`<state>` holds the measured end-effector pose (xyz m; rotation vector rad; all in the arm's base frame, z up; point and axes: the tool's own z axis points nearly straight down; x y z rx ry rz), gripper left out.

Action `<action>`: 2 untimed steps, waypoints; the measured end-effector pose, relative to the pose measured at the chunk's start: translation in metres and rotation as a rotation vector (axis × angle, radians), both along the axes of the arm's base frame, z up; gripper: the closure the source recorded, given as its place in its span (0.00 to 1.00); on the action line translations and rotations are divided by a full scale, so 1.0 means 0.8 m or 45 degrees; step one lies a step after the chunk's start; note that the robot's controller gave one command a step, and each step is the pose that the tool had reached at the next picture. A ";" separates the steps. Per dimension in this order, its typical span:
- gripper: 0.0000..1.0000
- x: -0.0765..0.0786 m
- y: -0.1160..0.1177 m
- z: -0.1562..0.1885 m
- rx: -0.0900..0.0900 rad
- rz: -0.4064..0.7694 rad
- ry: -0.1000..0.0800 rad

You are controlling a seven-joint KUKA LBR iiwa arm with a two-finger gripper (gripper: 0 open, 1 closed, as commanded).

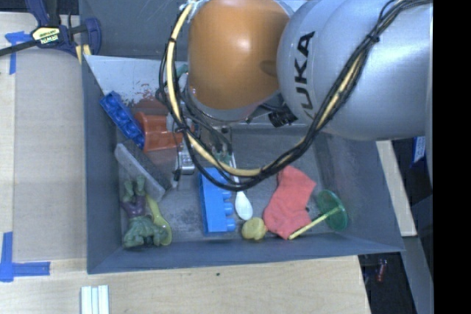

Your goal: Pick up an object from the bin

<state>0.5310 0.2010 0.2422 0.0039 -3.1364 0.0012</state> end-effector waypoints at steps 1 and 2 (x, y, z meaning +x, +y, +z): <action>0.00 0.002 -0.001 0.005 0.002 -0.004 -0.010; 0.00 0.035 0.010 -0.102 0.004 -0.136 -0.013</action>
Offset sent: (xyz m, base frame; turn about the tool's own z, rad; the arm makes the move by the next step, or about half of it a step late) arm 0.0510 0.0158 -0.1722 0.2055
